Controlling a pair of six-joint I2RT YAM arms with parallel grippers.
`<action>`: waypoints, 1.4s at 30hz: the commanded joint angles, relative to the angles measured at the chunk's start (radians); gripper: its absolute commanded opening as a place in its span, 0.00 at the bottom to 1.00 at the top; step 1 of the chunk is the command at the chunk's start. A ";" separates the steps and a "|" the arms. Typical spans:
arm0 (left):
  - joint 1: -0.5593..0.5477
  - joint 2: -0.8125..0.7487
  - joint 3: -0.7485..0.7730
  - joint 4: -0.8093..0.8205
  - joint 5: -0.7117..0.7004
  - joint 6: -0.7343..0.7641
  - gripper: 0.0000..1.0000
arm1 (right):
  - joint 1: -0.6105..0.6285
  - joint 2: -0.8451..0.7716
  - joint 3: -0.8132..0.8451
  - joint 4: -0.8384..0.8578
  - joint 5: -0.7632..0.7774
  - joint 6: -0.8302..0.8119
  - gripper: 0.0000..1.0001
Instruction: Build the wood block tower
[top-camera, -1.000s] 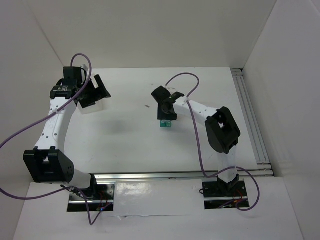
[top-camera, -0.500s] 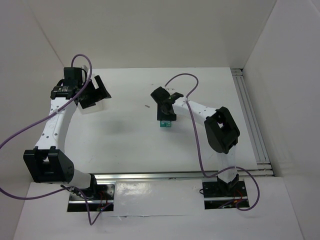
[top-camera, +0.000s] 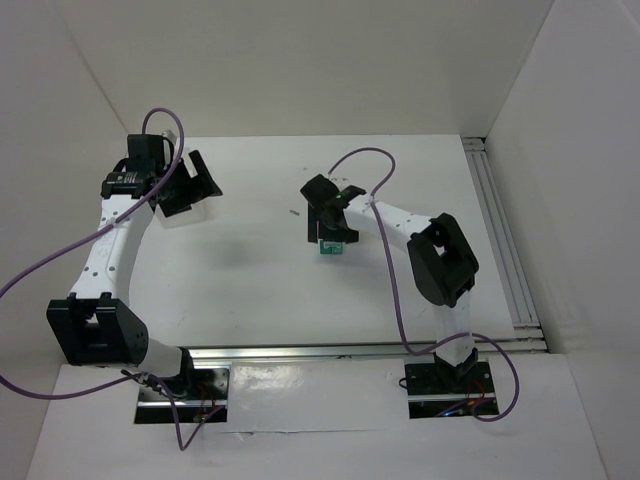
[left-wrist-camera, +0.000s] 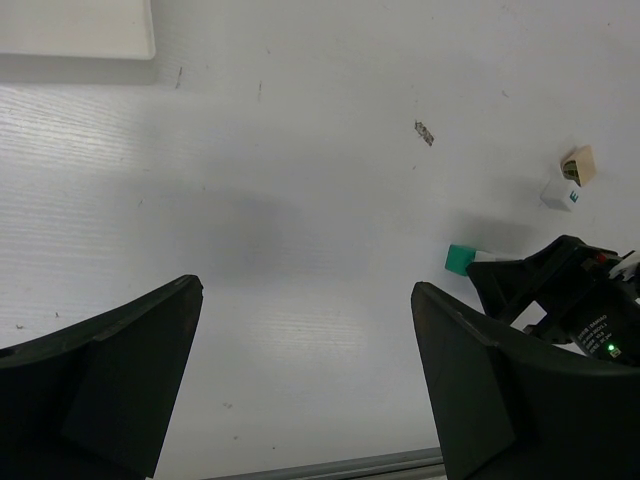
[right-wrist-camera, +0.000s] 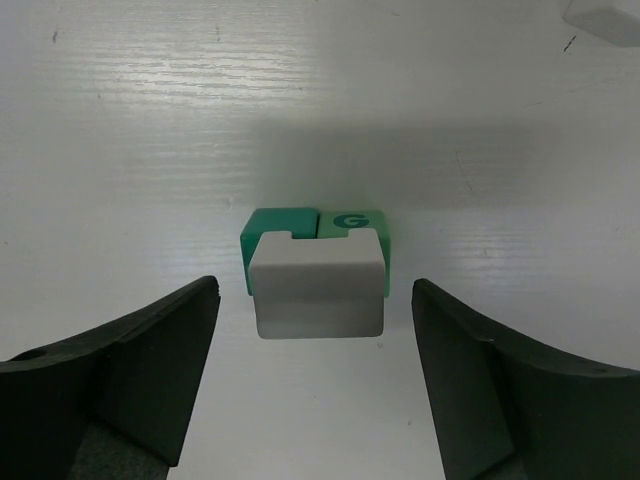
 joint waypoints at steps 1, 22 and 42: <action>0.005 -0.003 -0.003 0.024 0.006 -0.008 0.99 | 0.016 0.008 0.033 -0.022 0.012 -0.008 0.86; 0.005 -0.012 0.007 0.024 -0.004 -0.008 0.99 | -0.268 0.011 0.137 0.027 0.023 -0.105 0.94; -0.004 0.006 0.007 0.024 -0.004 -0.008 0.99 | -0.328 0.146 0.117 0.093 -0.027 -0.105 0.63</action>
